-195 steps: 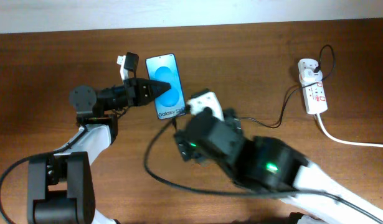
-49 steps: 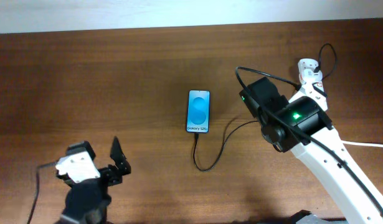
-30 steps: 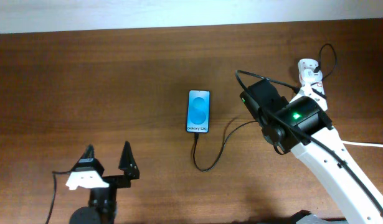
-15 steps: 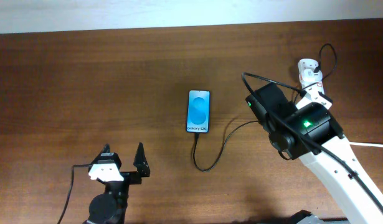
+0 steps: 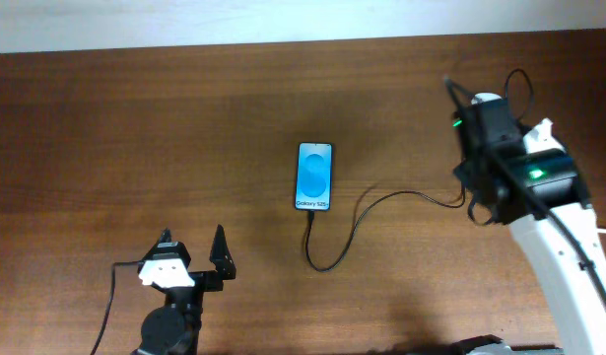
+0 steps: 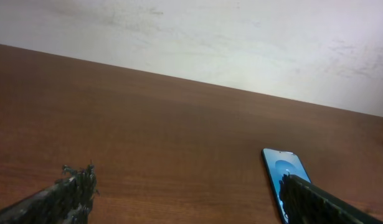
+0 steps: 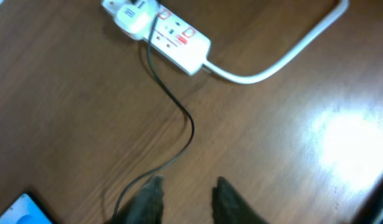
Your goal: Plug charger to phone and switch on socket
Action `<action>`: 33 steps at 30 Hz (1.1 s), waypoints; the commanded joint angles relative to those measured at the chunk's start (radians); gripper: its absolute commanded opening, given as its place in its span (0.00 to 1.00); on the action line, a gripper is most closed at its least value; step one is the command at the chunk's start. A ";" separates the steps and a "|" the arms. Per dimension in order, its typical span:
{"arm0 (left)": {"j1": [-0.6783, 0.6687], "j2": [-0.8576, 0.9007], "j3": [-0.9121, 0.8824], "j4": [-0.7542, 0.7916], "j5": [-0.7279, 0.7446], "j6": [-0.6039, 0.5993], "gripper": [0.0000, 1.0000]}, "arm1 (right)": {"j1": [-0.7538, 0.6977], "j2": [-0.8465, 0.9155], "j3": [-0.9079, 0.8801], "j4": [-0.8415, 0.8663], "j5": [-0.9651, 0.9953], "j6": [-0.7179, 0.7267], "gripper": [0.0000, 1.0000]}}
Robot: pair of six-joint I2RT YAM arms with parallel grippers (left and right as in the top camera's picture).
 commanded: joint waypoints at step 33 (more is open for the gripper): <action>-0.003 -0.007 -0.009 0.005 -0.014 0.016 0.99 | -0.616 0.852 0.472 0.169 -0.529 -0.365 0.04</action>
